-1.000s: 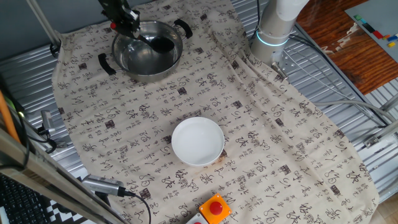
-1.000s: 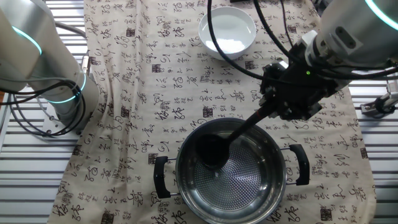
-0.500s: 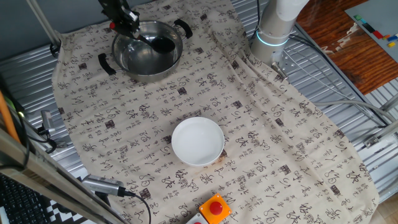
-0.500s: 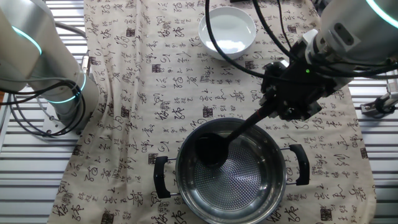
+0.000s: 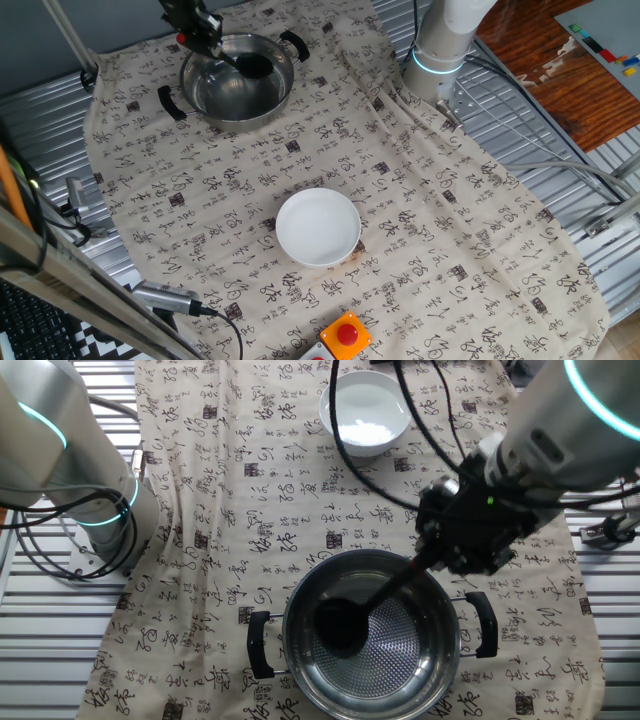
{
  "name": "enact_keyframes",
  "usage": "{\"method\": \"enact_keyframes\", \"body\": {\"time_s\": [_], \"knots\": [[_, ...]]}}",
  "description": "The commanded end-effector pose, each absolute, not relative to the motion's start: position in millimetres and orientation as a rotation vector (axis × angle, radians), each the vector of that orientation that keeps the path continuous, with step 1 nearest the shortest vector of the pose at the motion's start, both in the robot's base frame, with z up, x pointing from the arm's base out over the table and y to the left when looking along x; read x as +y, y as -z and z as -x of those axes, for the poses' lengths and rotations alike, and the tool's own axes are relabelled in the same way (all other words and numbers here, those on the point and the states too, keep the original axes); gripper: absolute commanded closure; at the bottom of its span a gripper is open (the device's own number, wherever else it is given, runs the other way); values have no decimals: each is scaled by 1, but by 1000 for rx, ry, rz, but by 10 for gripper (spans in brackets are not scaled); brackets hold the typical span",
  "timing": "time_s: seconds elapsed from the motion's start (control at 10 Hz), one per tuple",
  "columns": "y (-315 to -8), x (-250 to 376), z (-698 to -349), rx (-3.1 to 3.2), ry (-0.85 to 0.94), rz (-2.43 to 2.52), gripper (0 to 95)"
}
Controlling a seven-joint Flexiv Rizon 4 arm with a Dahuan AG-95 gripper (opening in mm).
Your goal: Scoop water with a large spoon from one bowl to another
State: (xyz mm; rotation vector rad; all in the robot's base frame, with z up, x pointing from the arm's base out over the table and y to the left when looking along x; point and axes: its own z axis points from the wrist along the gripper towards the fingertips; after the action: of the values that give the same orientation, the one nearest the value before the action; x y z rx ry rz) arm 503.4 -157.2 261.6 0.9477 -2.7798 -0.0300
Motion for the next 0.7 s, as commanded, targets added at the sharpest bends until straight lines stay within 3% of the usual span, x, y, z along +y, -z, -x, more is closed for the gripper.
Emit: {"method": "enact_keyframes", "body": {"time_s": [0.1, 0.7], "knots": [[-255, -158, -504, -2787, 23, -956, 950], [-255, -158, -504, -2774, -17, -936, 950]]}}
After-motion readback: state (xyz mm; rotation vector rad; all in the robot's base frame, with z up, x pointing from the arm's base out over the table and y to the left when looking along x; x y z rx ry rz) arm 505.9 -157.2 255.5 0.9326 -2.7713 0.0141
